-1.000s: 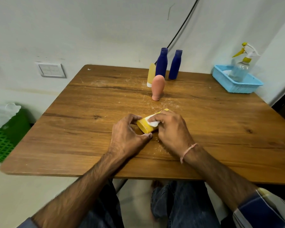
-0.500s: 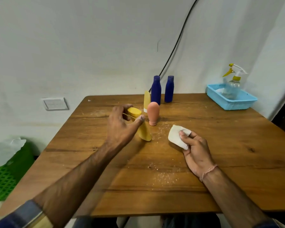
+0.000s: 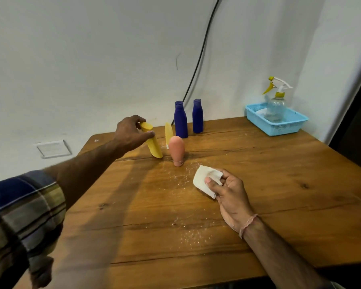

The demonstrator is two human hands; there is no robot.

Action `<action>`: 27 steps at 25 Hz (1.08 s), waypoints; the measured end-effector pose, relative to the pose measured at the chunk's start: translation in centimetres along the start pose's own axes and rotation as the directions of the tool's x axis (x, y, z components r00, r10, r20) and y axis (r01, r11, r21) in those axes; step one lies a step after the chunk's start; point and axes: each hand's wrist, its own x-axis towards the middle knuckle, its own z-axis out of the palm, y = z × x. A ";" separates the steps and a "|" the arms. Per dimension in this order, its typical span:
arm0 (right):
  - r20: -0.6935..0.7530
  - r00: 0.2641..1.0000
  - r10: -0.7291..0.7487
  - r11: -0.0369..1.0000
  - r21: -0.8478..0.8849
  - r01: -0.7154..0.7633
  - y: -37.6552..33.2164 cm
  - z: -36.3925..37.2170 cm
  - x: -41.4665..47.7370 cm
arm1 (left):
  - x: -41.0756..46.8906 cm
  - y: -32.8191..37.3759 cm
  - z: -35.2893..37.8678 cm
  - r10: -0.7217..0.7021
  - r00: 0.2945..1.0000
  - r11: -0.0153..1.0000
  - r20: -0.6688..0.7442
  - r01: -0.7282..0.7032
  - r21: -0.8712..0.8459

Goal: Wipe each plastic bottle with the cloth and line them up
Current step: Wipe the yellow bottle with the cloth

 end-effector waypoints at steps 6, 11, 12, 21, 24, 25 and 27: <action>0.005 1.000 -0.012 1.000 -0.026 0.012 0.3 -0.1 0.0 | 0.1 -0.3 0.1 -0.028 0.997 1.000 0.068 0.029 -0.003; -0.002 1.000 -0.002 0.999 -0.036 0.002 0.4 -0.1 0.2 | 0.8 0.3 0.4 -0.074 0.967 0.992 0.243 0.046 0.121; 0.000 1.000 0.002 0.999 -0.034 -0.002 0.4 -0.1 0.3 | 0.9 0.3 0.4 -0.083 0.962 0.992 0.259 0.054 0.118; -0.006 1.000 0.018 1.000 -0.010 -0.018 0.3 -0.4 0.3 | -0.3 -0.8 -1.1 -0.114 0.972 0.993 0.205 0.118 -0.009; -0.015 0.999 0.032 0.999 0.034 -0.031 0.2 -0.5 0.4 | -3.5 -0.9 -1.1 -0.232 0.972 0.939 -0.049 0.210 -0.273; -0.022 0.999 0.040 0.998 0.046 -0.039 0.3 -0.6 0.5 | -5.1 -0.7 -0.6 -0.235 0.969 0.923 -0.080 0.197 -0.331; -0.022 0.998 0.053 0.996 0.068 -0.051 0.1 -0.6 0.5 | -8.7 0.0 1.1 -0.181 0.983 0.916 0.045 0.185 -0.356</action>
